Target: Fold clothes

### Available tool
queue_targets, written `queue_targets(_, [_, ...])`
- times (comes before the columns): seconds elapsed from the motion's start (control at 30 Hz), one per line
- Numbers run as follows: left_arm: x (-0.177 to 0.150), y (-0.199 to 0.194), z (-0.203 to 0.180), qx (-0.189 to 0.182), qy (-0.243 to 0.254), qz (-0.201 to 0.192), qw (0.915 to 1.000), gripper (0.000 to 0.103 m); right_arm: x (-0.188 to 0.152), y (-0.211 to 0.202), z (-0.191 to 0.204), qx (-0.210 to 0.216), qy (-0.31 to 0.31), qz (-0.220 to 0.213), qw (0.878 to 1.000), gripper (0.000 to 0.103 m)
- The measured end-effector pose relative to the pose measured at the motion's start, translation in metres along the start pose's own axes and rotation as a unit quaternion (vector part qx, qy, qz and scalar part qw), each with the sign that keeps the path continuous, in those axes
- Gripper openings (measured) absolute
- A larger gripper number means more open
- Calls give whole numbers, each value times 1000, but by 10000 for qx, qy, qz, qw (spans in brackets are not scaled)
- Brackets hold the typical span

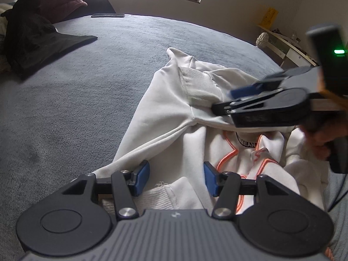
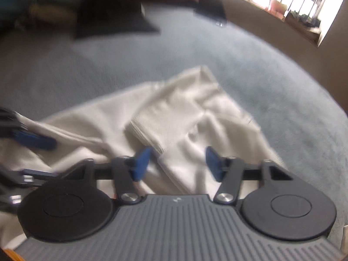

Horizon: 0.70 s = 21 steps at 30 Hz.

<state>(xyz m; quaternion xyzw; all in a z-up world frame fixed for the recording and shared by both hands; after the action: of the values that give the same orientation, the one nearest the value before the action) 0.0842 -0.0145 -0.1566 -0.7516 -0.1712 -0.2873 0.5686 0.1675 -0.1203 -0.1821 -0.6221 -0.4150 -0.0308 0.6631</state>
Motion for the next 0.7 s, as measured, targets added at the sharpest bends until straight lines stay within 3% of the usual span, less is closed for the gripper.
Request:
queue_targets(0.03, [0, 0, 0, -16, -6, -4, 10000, 55, 0, 0, -4, 23, 141, 46, 9999, 13])
queue_targets(0.07, [0, 0, 1, -31, -12, -8, 10000, 55, 0, -5, -10, -10, 311, -4, 9995, 9])
queue_targets(0.2, [0, 1, 3, -104, -75, -17, 9999, 55, 4, -53, -39, -399, 961, -629, 9926, 7])
queue_targets(0.3, [1, 1, 5, -163, -140, -20, 9998, 55, 3, -102, -79, -957, 1501, -1141, 9774, 7])
queue_targets(0.4, [1, 1, 7, -215, -202, -21, 9996, 55, -9, -161, -131, -1827, 1929, -1554, 9514, 7])
queue_targets(0.5, [2, 2, 8, -240, -251, -8, 9994, 55, -31, -218, -177, -2697, 2290, -1828, 9173, 6])
queue_targets(0.6, [2, 2, 8, -240, -268, 3, 9994, 55, -64, -256, -208, -3256, 2782, -1979, 8817, 6])
queue_targets(0.7, [3, 2, 7, -216, -241, 5, 9995, 55, -99, -265, -216, -3563, 3027, -1887, 8636, 6])
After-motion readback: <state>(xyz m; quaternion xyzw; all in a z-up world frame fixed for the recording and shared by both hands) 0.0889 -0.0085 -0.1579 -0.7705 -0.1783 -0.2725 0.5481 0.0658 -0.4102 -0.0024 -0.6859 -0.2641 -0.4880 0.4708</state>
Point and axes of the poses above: each gripper's, at about its wrist camera, not at the fingertips, and y roughly the way its jaws point, z to its left, x to its top, the point moved 6 cm from there along y, roughly the way its jaws point, and after that the axes turned 5 degrees about x, right-handed, at the moved point
